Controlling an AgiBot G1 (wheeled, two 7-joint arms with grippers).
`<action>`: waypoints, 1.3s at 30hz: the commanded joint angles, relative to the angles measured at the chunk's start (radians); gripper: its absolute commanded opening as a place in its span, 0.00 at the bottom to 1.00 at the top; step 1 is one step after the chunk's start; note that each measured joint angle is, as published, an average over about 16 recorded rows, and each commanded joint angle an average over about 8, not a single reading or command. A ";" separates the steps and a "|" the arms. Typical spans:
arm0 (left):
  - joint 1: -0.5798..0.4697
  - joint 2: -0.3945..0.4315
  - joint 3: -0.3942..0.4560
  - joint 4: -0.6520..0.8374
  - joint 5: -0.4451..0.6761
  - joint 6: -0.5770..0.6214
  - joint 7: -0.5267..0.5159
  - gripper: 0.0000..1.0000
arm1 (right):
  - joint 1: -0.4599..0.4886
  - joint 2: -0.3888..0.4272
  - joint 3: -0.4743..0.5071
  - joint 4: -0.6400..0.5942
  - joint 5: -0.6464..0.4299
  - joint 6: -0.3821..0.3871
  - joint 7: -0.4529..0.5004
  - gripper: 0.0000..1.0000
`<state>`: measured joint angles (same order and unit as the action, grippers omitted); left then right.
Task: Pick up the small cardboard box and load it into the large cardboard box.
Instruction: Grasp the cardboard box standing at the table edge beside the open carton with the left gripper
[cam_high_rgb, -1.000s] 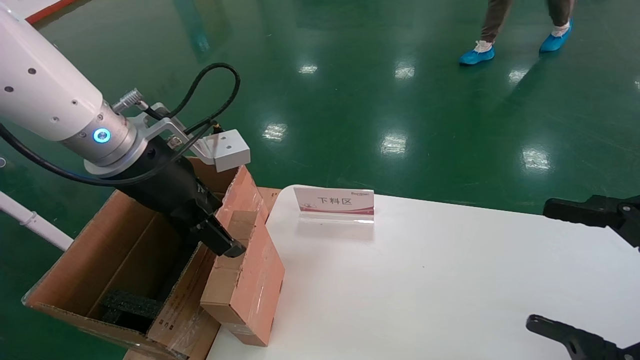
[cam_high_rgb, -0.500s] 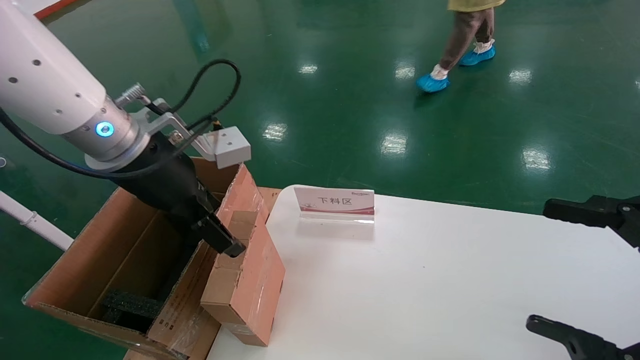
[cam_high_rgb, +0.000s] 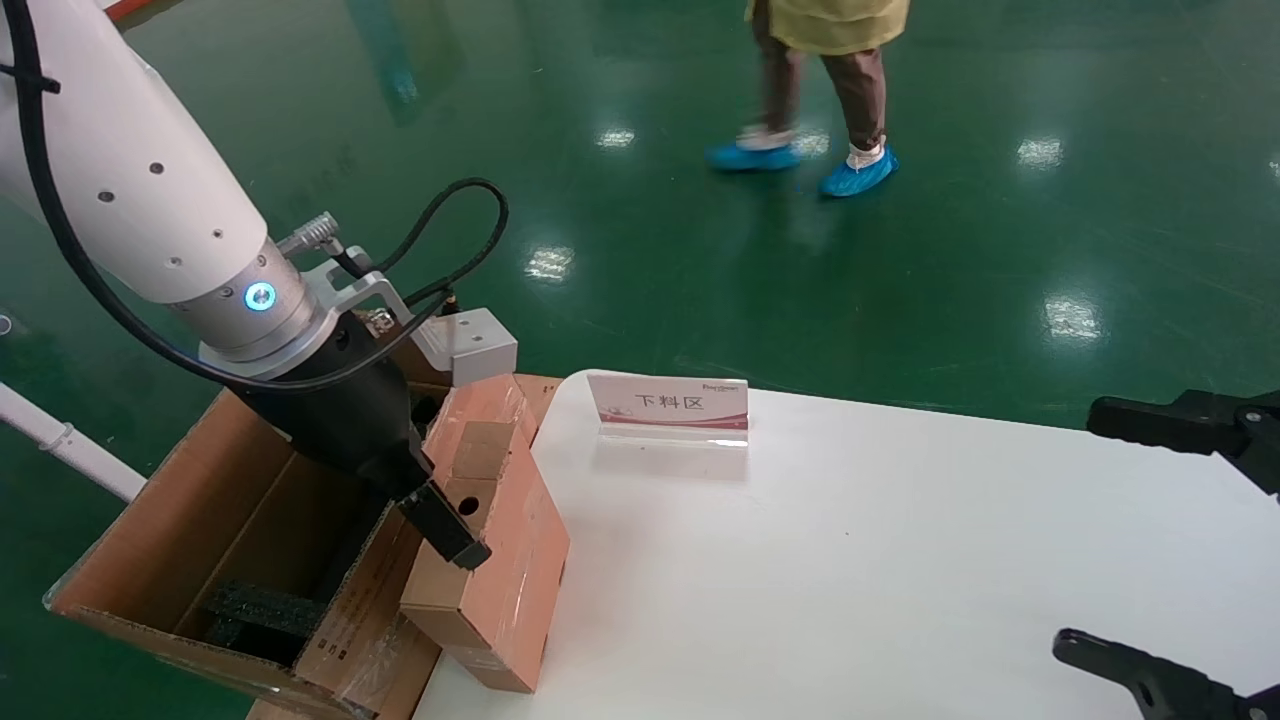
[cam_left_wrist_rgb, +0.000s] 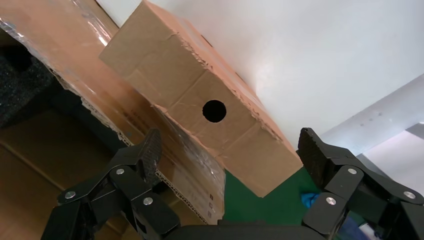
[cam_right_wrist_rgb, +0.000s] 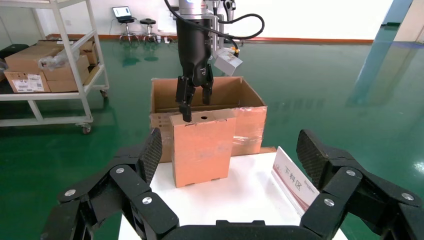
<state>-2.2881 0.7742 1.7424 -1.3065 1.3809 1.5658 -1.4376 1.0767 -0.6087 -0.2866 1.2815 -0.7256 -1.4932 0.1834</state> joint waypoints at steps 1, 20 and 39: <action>-0.006 0.004 0.014 0.000 -0.011 -0.004 -0.012 1.00 | 0.000 0.000 0.000 0.000 0.000 0.000 0.000 1.00; 0.047 0.023 0.068 0.008 0.009 -0.074 -0.082 1.00 | 0.000 0.001 -0.001 0.000 0.001 0.001 -0.001 1.00; 0.083 0.040 0.088 0.021 0.042 -0.103 -0.092 0.31 | 0.000 0.001 -0.002 0.000 0.001 0.001 -0.001 1.00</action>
<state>-2.2057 0.8140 1.8299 -1.2858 1.4224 1.4633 -1.5298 1.0769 -0.6078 -0.2885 1.2813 -0.7241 -1.4921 0.1822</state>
